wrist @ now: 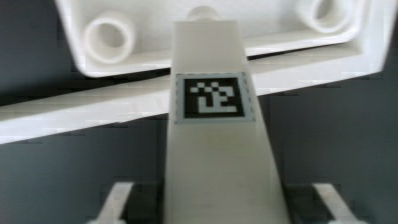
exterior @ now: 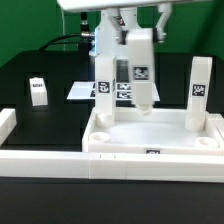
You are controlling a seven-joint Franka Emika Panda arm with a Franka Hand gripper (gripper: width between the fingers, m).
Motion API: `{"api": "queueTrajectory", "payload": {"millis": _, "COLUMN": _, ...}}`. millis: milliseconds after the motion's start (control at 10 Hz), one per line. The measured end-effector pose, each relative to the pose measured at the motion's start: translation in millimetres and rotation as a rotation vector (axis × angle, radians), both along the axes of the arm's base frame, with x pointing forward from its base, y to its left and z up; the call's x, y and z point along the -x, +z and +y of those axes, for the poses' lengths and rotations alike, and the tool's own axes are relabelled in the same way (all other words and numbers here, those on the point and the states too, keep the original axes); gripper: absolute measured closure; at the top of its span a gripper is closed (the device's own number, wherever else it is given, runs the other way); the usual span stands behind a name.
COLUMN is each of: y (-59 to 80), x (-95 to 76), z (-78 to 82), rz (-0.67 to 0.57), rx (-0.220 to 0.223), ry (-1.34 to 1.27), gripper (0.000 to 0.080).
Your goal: Assemble desk
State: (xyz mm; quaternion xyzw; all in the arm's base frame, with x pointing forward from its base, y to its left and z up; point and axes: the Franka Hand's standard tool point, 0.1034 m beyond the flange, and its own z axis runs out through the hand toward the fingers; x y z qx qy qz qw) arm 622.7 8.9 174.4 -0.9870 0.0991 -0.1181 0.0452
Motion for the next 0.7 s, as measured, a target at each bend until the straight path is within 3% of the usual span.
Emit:
{"api": "queueTrajectory", "payload": {"millis": 200, "y": -0.7, "x": -1.2, "z": -2.5, "rz": -0.019, "rx": 0.007, "ry": -0.002, "gripper": 0.0509}}
{"api": "queueTrajectory", "payload": {"millis": 400, "y": -0.9, "x": -5.8, "z": -4.1, "rz": -0.149, "rx": 0.045, "ry": -0.011, "gripper": 0.0509}}
{"api": "queueTrajectory", "payload": {"millis": 500, "y": -2.6, "x": -4.3, "z": -1.3, "rz": -0.146, "rx": 0.044, "ry": -0.007, "gripper": 0.0509}}
{"api": "queueTrajectory", "payload": {"millis": 700, "y": -5.5, "x": -5.2, "z": 20.3, "rz": -0.149, "rx": 0.057, "ry": 0.047, "gripper": 0.0509}}
